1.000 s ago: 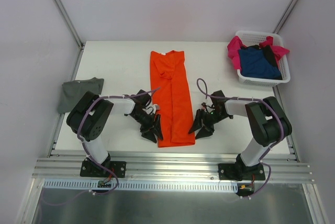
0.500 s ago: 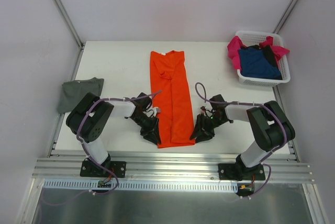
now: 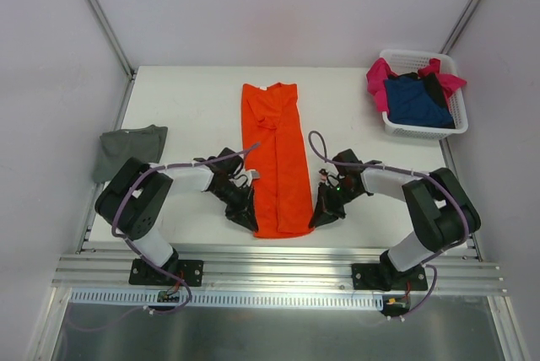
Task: Fold and stack the t-shirts
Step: Grab the bottom of the folded rectangular tshirt with both arms, then fold the folded rectangular tshirt in 1/3 of the way
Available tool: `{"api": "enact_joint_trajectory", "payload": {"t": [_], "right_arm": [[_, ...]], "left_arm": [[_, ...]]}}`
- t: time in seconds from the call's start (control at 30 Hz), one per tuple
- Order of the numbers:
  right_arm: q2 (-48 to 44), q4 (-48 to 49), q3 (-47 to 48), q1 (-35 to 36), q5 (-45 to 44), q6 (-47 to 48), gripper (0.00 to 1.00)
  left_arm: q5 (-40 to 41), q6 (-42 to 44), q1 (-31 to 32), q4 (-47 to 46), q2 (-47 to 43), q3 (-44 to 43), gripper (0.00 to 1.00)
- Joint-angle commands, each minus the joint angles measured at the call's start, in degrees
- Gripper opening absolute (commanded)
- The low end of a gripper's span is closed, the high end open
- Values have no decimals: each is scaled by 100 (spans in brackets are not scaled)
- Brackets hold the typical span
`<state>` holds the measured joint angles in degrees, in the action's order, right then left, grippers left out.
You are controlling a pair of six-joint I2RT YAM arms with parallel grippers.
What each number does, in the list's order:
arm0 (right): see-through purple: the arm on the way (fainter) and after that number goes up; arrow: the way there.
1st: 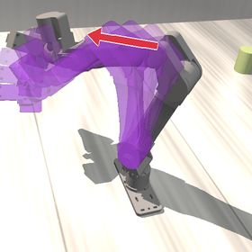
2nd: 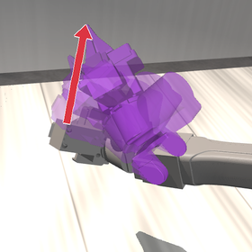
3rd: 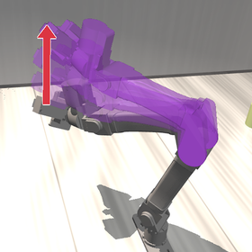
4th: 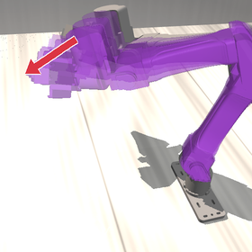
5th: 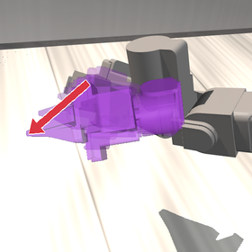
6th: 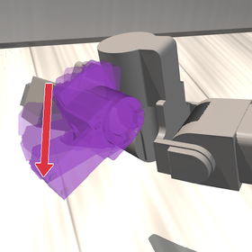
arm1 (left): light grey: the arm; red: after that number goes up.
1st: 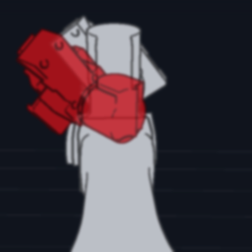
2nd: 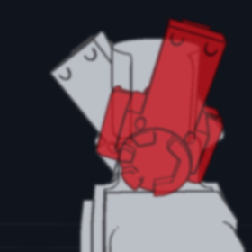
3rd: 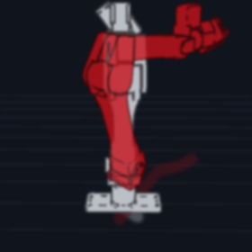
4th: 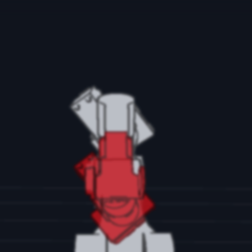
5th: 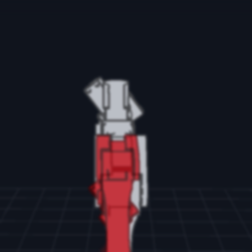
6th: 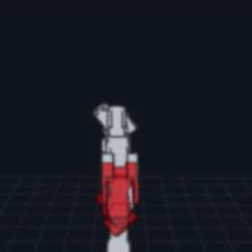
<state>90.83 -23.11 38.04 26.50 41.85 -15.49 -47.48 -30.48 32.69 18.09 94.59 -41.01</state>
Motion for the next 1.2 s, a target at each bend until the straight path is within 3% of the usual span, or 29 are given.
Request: {"api": "enact_joint_trajectory", "payload": {"t": [0.0, 0.2, 0.43, 0.7, 1.17], "right_arm": [[-521, -692, 607, 22, -124, 607, 0], [-663, -1476, 1618, -233, -168, 1364, 0], [-339, -1258, 2514, -523, -361, 1496, 0], [408, -756, 3629, -734, -467, 1505, 0], [1841, -501, 5027, -874, -607, 1918, 0]], "left_arm": [[81, 480, -8, 352, -440, -406, 0], [362, 1201, -614, 1161, -854, -846, 0], [810, 1677, -1273, 1487, -1048, -1514, 0], [995, 2002, -1836, 1426, -266, -2611, 0], [1294, 2371, -1994, 1452, 1615, -4827, 0]]}}
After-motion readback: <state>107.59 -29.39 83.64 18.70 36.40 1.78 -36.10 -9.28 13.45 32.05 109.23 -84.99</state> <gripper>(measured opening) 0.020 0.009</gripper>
